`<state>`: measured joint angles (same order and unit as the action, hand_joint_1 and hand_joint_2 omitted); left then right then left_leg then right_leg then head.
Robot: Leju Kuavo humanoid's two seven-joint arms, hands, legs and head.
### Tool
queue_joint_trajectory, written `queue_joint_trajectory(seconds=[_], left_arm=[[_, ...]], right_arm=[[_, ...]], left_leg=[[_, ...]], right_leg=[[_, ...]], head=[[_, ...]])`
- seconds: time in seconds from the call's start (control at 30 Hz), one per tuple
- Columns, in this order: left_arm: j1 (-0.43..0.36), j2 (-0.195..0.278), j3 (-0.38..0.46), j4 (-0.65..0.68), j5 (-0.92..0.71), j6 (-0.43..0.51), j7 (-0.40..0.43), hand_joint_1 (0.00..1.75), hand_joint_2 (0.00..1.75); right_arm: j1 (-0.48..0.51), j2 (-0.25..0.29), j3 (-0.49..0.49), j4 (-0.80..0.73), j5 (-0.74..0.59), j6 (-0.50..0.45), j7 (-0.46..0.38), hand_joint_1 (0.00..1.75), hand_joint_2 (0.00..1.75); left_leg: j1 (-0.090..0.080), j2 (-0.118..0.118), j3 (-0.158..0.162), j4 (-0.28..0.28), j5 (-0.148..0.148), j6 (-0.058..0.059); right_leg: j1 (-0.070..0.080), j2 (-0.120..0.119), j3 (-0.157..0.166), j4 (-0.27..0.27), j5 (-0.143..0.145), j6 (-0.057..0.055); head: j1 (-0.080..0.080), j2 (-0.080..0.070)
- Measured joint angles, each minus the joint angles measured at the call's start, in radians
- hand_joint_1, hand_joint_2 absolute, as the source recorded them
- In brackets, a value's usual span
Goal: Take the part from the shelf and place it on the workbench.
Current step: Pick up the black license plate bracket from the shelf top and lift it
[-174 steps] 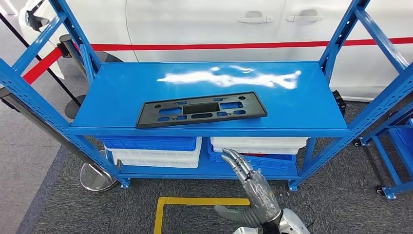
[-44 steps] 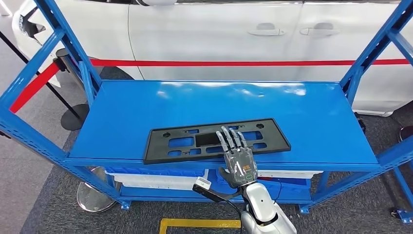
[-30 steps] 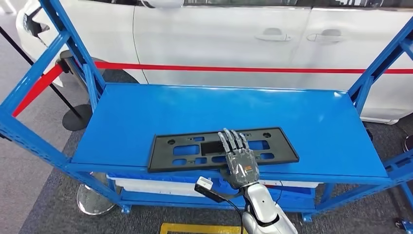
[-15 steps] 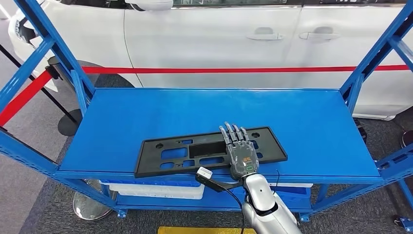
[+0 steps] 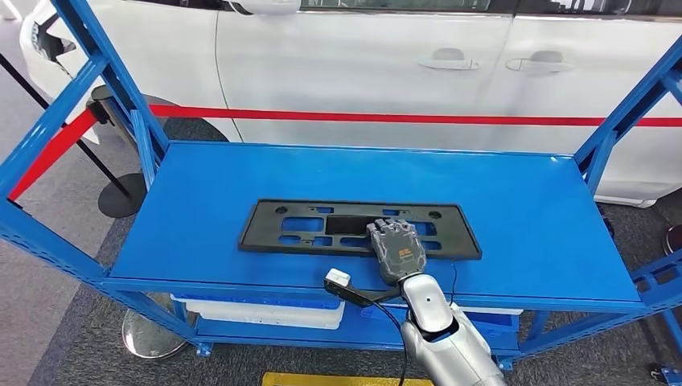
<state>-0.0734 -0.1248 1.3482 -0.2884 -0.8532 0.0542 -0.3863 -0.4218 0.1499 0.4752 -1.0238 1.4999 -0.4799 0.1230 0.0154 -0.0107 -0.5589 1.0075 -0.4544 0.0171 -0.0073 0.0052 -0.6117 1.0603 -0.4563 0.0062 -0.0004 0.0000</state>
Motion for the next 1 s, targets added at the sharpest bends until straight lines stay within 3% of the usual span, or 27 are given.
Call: queue_joint_trajectory(seconds=[0.07,0.17,0.23,0.3,0.37,0.4,0.5,0.57,0.67,0.73,0.8,0.83,0.87,0.9,0.93,1.0], left_arm=[[0.0,-0.002,0.0,0.0,0.001,0.0,0.001,0.0,0.0],[-0.001,-0.004,0.001,0.0,0.001,-0.001,0.002,0.0,0.0],[-0.001,-0.006,0.002,0.0,0.002,-0.001,0.002,0.0,0.0],[-0.001,-0.006,0.004,0.0,0.003,-0.001,0.002,0.0,0.0],[0.001,-0.006,0.006,0.0,0.005,-0.002,0.003,0.0,0.0],[0.001,-0.006,0.006,0.0,0.007,-0.002,0.003,0.0,0.0],[-0.001,-0.006,0.007,0.0,0.014,-0.002,0.004,0.0,0.0],[-0.002,-0.007,0.008,0.0,0.017,-0.002,0.005,0.0,0.0],[-0.002,-0.01,0.012,0.0,0.023,-0.001,0.006,0.0,0.0],[-0.003,-0.013,0.019,0.0,0.033,0.002,0.002,0.0,0.0],[-0.001,-0.016,0.027,0.0,0.048,0.006,-0.005,0.0,0.0],[0.0,-0.018,0.03,0.0,0.052,0.008,-0.008,0.0,0.0],[0.001,-0.02,0.034,0.0,0.056,0.01,-0.011,0.0,0.0],[0.002,-0.022,0.037,0.0,0.057,0.011,-0.013,0.0,0.0],[0.001,-0.024,0.04,0.0,0.058,0.012,-0.015,0.0,0.0],[0.001,-0.031,0.045,0.0,0.065,0.012,-0.018,0.0,0.0]], right_arm=[[-0.004,0.0,0.001,0.002,-0.003,0.004,0.001,1.75,1.75],[-0.009,0.001,0.002,0.002,-0.007,0.007,0.002,1.75,1.75],[-0.01,0.001,0.002,0.004,-0.008,0.01,0.002,1.75,1.75],[-0.01,0.002,0.002,0.007,-0.012,0.016,0.002,1.75,1.75],[-0.01,0.001,0.002,0.009,-0.019,0.025,0.001,1.75,1.75],[-0.01,0.001,0.002,0.01,-0.024,0.031,0.001,1.75,1.75],[-0.012,0.001,0.002,0.012,-0.041,0.046,0.001,1.75,1.75],[-0.015,0.001,0.001,0.014,-0.064,0.053,-0.004,1.75,1.75],[-0.012,0.0,-0.003,0.005,-0.153,0.056,-0.049,1.75,1.75],[0.001,0.001,-0.004,-0.023,-0.265,0.062,-0.108,1.75,1.75],[0.03,0.002,-0.004,-0.081,-0.414,0.072,-0.185,1.75,1.75],[0.046,0.004,-0.003,-0.116,-0.478,0.076,-0.215,1.75,1.75],[0.06,0.007,-0.002,-0.15,-0.526,0.08,-0.233,1.75,1.75],[0.073,0.01,0.0,-0.177,-0.554,0.082,-0.243,1.75,1.75],[0.082,0.013,0.002,-0.2,-0.574,0.084,-0.25,1.75,1.75],[0.1,0.015,0.006,-0.246,-0.635,0.087,-0.282,1.75,1.75]], left_leg=[[-0.003,-0.002,0.0,0.001,-0.003,-0.011],[-0.001,0.0,-0.001,0.007,-0.013,-0.028],[0.001,0.003,-0.029,0.076,-0.056,-0.035],[0.002,0.005,-0.089,0.205,-0.116,-0.041],[0.004,0.005,-0.126,0.275,-0.128,-0.045],[0.005,0.005,-0.116,0.251,-0.104,-0.046],[0.008,0.006,-0.028,0.065,-0.015,-0.044],[0.005,0.006,-0.003,0.01,-0.007,-0.034],[0.006,0.007,0.0,0.004,-0.001,-0.012],[0.009,0.011,0.002,-0.002,0.004,0.002],[0.009,0.015,0.002,-0.003,0.004,0.009],[0.009,0.016,0.003,-0.003,0.004,0.01],[0.008,0.017,0.003,-0.003,0.003,0.01],[0.008,0.018,0.004,-0.002,0.003,0.01],[0.008,0.017,0.005,-0.003,0.003,0.009],[0.004,0.014,0.007,-0.001,0.001,0.006]], right_leg=[[0.005,0.001,0.02,-0.046,0.005,-0.007],[0.0,0.001,0.026,-0.058,0.01,-0.022],[-0.004,-0.002,0.033,-0.066,0.012,-0.033],[-0.002,-0.005,0.034,-0.066,0.01,-0.038],[-0.001,-0.005,0.036,-0.065,0.008,-0.039],[-0.001,-0.004,0.037,-0.064,0.007,-0.038],[0.001,0.0,0.041,-0.055,-0.001,-0.029],[0.005,0.004,0.04,-0.051,-0.003,-0.019],[0.004,0.007,0.037,-0.045,-0.009,-0.003],[0.002,0.005,0.011,0.016,-0.052,0.005],[0.001,0.004,-0.048,0.144,-0.118,0.012],[0.001,0.003,-0.075,0.201,-0.139,0.014],[0.001,0.002,-0.09,0.23,-0.142,0.014],[0.001,0.001,-0.084,0.219,-0.126,0.013],[0.001,0.0,-0.058,0.17,-0.095,0.009],[0.006,0.0,0.019,0.028,-0.037,-0.005]], head=[[-0.001,0.0],[-0.002,0.0],[-0.006,0.0],[-0.008,0.0],[-0.008,0.0],[-0.009,0.0],[-0.009,0.0],[-0.008,0.0],[-0.006,0.0],[-0.003,0.0],[-0.001,0.0],[-0.001,0.0],[-0.001,0.0],[0.0,0.0],[0.0,0.0],[0.001,0.0]])
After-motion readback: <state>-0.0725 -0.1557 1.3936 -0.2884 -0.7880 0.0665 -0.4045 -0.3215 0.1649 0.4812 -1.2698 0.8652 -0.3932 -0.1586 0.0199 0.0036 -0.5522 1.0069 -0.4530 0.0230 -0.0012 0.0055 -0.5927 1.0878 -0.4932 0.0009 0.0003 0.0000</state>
